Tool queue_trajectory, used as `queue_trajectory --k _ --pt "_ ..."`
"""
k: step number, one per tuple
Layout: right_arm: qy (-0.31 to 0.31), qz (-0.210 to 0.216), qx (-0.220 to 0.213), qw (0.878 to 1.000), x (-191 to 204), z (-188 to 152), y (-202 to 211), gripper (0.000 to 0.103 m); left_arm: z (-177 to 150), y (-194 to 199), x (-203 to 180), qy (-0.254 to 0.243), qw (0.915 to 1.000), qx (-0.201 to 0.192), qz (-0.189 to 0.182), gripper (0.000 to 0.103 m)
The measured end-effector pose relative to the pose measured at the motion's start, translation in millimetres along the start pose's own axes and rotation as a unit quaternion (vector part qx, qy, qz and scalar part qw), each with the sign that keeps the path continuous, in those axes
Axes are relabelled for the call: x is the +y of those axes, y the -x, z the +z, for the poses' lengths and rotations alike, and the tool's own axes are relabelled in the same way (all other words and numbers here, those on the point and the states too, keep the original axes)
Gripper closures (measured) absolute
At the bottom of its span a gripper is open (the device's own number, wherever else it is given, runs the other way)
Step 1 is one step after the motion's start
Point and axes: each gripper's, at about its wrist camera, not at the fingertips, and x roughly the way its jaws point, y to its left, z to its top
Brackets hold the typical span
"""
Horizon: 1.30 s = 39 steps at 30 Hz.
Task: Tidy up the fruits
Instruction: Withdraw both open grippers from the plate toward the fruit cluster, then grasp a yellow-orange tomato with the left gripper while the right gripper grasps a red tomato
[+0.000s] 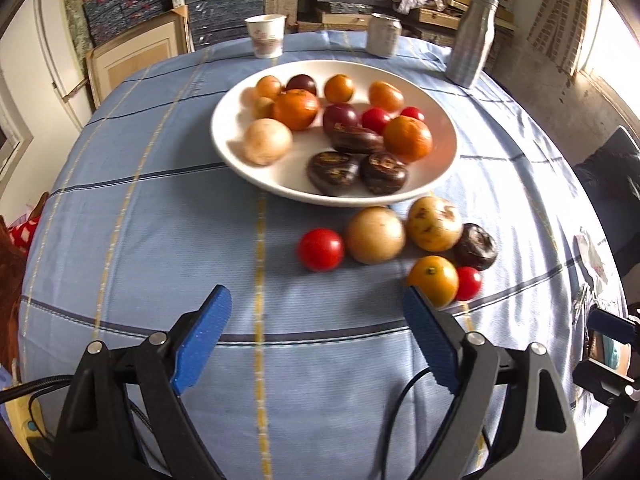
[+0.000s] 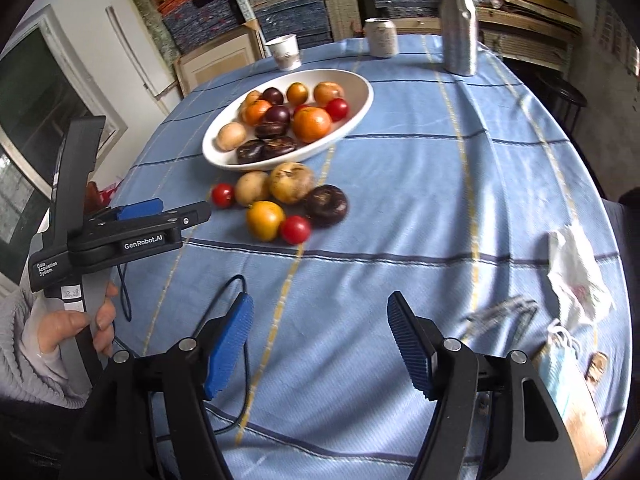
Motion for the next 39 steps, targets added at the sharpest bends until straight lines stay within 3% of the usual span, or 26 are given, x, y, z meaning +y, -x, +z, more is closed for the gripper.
queue_trajectory --k 13,16,21,25,29,33,39 --pt "-0.045 -0.029 0.016 0.998 -34.7 -21.5 6.0 0.033 -4.3 -29.4 -35.8 -0.014 0.9977 0.019 -0.063 0.018" --pt "-0.052 -0.036 0.017 0.998 -40.5 -24.8 8.6 0.033 -1.4 -32.0 -42.7 -0.018 0.9963 0.017 -0.082 0.035" --pt "-0.065 -0.044 0.016 0.997 -50.2 -28.7 13.1 0.033 1.9 -37.4 -47.9 -0.011 0.9945 0.016 -0.103 0.042" --pt "-0.070 -0.046 0.017 0.996 -53.5 -29.9 13.5 0.033 4.4 -38.3 -49.6 -0.014 0.9914 0.015 -0.129 0.065" --pt "-0.067 -0.042 0.016 0.997 -52.1 -26.6 11.6 0.033 1.8 -36.7 -45.7 -0.008 0.9897 0.019 -0.141 0.066" --pt "-0.057 -0.030 0.015 0.998 -44.3 -16.4 3.6 0.033 -5.4 -28.6 -39.2 -0.012 0.9909 0.017 -0.133 0.066" --pt "-0.031 0.006 0.025 0.999 -21.2 11.4 -33.2 0.032 -13.0 -5.2 -9.7 -0.016 0.9959 -0.003 -0.089 0.066"
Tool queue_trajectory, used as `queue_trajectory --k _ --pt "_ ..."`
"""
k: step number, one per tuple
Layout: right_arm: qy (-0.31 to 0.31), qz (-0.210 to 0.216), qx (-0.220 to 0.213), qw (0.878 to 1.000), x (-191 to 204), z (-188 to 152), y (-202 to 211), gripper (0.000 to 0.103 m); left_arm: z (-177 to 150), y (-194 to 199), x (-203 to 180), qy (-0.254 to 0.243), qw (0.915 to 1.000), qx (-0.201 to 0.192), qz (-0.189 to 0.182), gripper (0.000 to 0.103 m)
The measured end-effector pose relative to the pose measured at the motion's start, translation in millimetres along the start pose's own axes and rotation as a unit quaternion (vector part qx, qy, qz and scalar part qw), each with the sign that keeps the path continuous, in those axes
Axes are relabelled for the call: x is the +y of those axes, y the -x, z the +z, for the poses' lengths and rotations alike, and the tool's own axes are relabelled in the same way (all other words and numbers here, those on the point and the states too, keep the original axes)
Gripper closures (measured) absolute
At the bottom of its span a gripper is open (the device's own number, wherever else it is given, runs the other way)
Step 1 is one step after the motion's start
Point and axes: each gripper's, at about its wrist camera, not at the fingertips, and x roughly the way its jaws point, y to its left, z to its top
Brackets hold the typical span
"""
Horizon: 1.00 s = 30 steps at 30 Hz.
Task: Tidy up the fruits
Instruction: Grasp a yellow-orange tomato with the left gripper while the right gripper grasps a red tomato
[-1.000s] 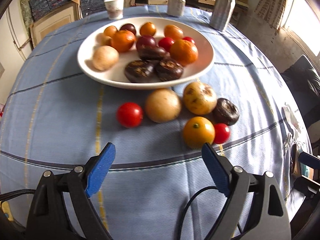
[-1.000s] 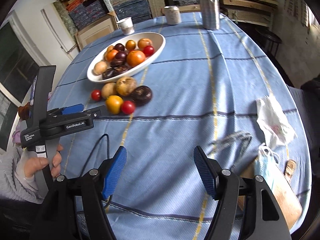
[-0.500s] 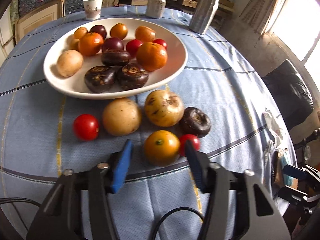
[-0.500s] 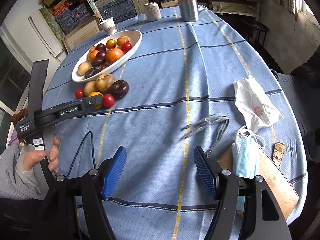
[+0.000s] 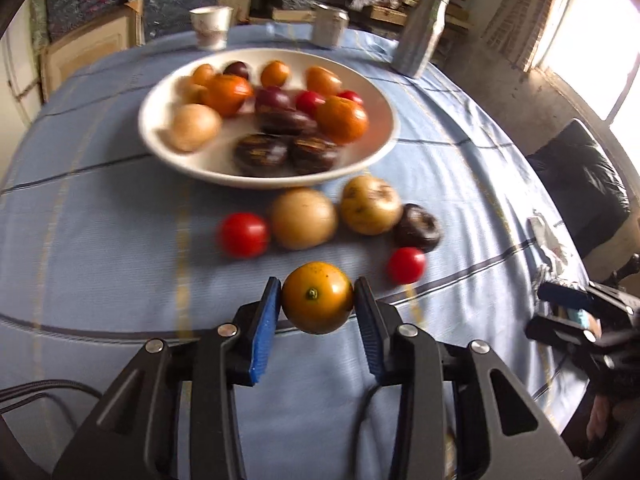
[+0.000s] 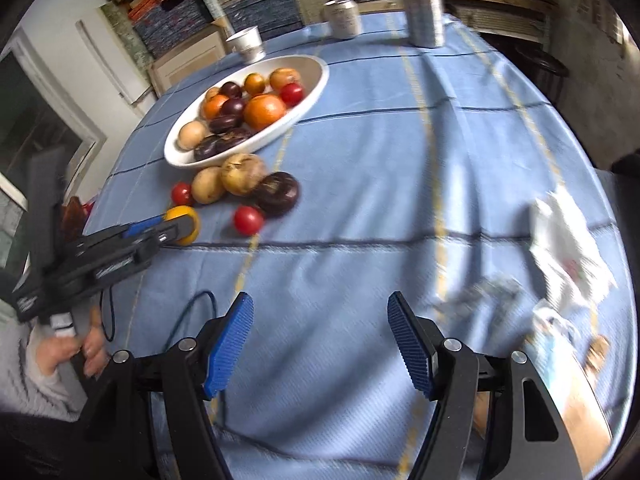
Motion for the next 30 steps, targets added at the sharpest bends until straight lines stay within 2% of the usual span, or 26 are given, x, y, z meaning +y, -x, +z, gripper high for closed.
queue_trajectory --k 7,12,15,25,27,30 --pt "0.032 0.040 0.015 0.999 33.0 26.9 -40.2 0.033 -16.2 32.3 48.6 0.036 0.9977 -0.006 0.057 0.066" --pt "0.040 0.051 0.023 0.998 42.4 34.7 -58.1 0.033 -27.5 46.0 71.4 0.059 0.9950 -0.006 0.081 0.066" --pt "0.036 0.057 0.027 0.997 41.9 37.8 -63.7 0.040 -32.6 48.8 76.9 0.067 0.9939 -0.004 0.087 0.066" --pt "0.052 0.056 0.027 0.997 49.7 44.2 -73.2 0.044 -45.2 42.9 82.6 0.079 0.9927 0.012 0.090 0.066" --pt "0.056 0.055 0.029 0.996 51.5 45.2 -75.4 0.055 -45.8 41.7 83.0 0.079 0.9927 0.014 0.090 0.066" --pt "0.064 0.051 0.031 0.996 54.8 47.4 -79.4 0.059 -46.0 40.4 83.5 0.079 0.9927 0.015 0.090 0.066"
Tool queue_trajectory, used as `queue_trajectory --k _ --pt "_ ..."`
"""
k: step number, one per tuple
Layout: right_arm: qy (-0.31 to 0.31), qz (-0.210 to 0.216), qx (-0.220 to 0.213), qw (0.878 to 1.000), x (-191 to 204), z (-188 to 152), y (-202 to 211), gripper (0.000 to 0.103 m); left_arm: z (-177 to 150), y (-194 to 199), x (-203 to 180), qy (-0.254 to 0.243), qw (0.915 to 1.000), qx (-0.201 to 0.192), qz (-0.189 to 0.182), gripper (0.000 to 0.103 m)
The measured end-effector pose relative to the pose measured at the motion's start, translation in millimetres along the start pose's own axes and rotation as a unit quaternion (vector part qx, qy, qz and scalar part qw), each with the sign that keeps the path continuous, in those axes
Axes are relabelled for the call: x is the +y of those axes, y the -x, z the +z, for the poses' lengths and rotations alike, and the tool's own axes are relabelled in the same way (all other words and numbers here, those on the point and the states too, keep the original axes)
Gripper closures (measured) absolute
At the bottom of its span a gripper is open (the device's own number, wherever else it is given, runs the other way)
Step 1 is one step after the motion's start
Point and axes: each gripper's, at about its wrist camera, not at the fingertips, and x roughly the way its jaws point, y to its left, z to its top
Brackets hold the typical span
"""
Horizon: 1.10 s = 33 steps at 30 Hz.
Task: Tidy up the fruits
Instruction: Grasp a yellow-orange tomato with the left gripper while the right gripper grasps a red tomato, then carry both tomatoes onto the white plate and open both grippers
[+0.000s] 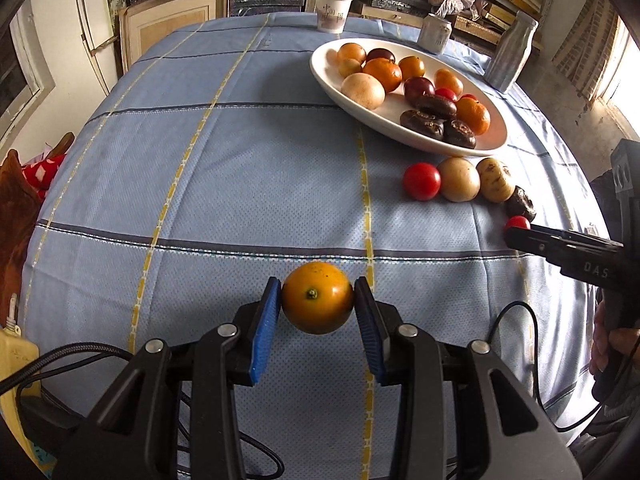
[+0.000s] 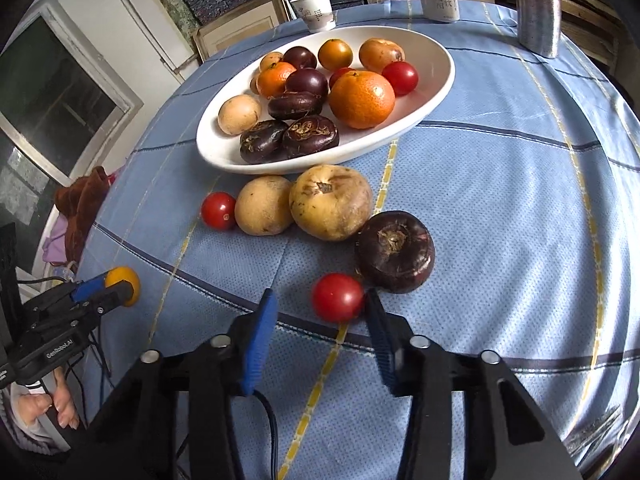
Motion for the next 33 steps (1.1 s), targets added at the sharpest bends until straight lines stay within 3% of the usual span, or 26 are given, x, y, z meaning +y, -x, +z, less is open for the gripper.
queue_trajectory --k 4,8,23,33 --pt "0.005 -0.003 0.001 1.000 2.0 4.5 -3.7 0.062 0.0 -0.8 -0.2 -0.001 1.0000 0.001 -0.001 0.066" --pt "0.010 -0.002 0.004 1.000 3.6 6.6 -5.7 0.072 0.9 -3.3 -0.8 -0.004 1.0000 0.002 -0.001 0.066" --pt "0.026 -0.004 0.007 1.000 8.9 -3.3 0.2 0.076 7.9 -8.8 -9.1 -0.014 0.9999 0.001 -0.004 0.066" --pt "0.028 0.003 -0.028 0.999 9.0 2.1 36.6 0.077 28.9 -7.0 -24.0 -0.037 0.9991 -0.017 -0.008 0.066"
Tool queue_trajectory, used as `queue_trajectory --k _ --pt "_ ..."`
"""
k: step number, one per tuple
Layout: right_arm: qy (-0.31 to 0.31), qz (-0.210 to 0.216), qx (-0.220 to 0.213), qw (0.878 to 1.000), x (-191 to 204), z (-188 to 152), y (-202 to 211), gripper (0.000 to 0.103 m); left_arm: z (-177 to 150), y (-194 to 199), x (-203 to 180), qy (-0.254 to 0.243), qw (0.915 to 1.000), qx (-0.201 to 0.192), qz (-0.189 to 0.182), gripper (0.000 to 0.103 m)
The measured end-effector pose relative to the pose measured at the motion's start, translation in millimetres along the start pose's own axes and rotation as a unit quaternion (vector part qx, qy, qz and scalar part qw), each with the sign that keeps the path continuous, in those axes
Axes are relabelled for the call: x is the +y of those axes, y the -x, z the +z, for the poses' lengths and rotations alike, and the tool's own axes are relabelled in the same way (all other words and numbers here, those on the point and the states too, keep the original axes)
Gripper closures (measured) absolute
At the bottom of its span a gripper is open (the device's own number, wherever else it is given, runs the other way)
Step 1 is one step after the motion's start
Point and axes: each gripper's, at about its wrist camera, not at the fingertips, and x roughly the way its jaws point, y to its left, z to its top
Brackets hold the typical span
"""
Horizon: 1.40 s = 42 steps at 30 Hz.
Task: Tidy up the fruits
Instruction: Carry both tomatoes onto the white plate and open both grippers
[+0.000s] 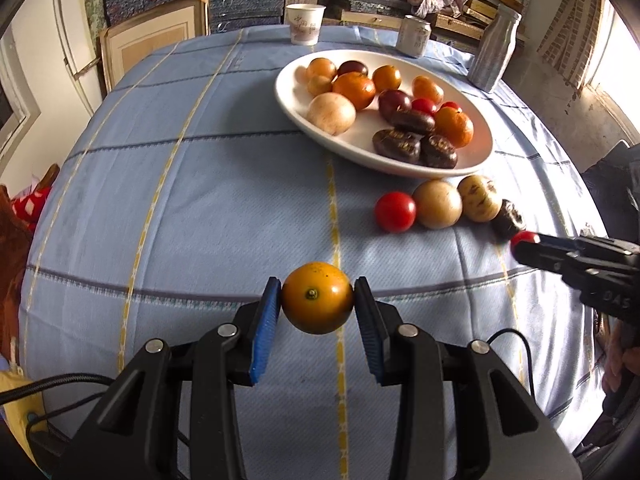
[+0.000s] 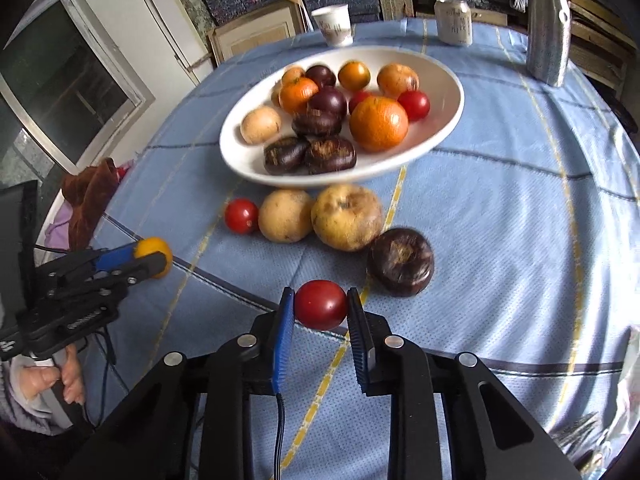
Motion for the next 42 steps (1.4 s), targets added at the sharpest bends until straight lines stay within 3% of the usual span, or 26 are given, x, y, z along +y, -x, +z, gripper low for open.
queue_trajectory --k 6,13,21,32,42 --pt "-0.010 -0.003 -0.050 0.999 -11.0 27.2 38.0 0.077 25.5 -1.0 -11.0 -0.018 0.9997 -0.014 -0.005 0.066" --pt "-0.002 -0.017 -0.093 0.995 -22.4 76.7 53.5 0.077 87.4 -5.9 -27.2 -0.033 0.9984 -0.041 -0.023 0.066" --pt "-0.011 -0.014 -0.072 0.997 -34.0 116.8 2.0 0.077 146.0 -41.0 -40.6 -0.035 0.9980 -0.039 -0.035 0.066" --pt "-0.011 0.004 -0.046 0.999 -29.2 170.6 -68.8 0.077 155.4 -86.2 -35.5 -0.020 0.9990 -0.013 -0.038 0.066" --pt "-0.009 -0.002 -0.019 1.000 -28.5 178.4 -101.7 0.077 159.7 -93.6 -38.5 -0.019 0.9988 -0.012 -0.044 0.063"
